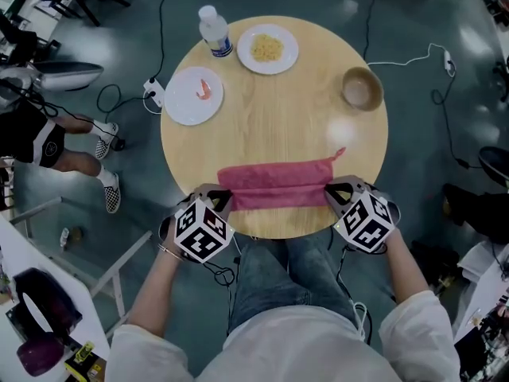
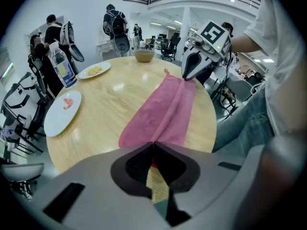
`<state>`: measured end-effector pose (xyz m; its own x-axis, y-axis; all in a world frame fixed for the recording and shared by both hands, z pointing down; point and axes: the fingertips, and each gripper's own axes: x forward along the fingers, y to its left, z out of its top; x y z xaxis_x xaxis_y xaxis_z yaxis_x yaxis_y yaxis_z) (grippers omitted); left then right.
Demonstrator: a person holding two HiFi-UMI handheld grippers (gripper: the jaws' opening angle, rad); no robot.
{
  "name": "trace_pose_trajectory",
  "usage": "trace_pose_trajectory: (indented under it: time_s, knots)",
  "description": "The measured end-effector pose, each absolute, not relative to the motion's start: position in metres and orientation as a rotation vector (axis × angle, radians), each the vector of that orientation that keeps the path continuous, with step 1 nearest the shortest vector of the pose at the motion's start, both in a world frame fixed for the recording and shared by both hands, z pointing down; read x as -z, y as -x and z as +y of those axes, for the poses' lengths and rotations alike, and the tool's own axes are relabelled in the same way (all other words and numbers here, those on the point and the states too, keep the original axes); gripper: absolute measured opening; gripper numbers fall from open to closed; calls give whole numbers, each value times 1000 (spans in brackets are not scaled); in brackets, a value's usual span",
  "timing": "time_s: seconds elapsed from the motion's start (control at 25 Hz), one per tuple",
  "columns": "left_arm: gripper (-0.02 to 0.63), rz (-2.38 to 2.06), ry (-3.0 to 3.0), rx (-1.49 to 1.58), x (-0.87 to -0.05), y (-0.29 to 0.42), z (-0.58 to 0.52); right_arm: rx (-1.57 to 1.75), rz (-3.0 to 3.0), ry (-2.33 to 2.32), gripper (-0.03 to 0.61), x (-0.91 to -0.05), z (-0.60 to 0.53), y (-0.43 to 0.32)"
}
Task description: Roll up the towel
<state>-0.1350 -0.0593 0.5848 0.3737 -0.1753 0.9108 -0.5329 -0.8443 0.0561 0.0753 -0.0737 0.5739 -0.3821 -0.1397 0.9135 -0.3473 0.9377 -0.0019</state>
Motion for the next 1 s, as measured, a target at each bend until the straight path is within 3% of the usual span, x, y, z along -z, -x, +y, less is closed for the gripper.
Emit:
trace_pose_trajectory:
  time_s: [0.44, 1.0]
  knots:
    - [26, -674, -2287, -1435, -591, 136, -63, -184, -1980, -427, 28, -581, -83, -74]
    - [137, -679, -2399, -1380, -556, 146, -28, -155, -2066, -525, 84, -542, -59, -93]
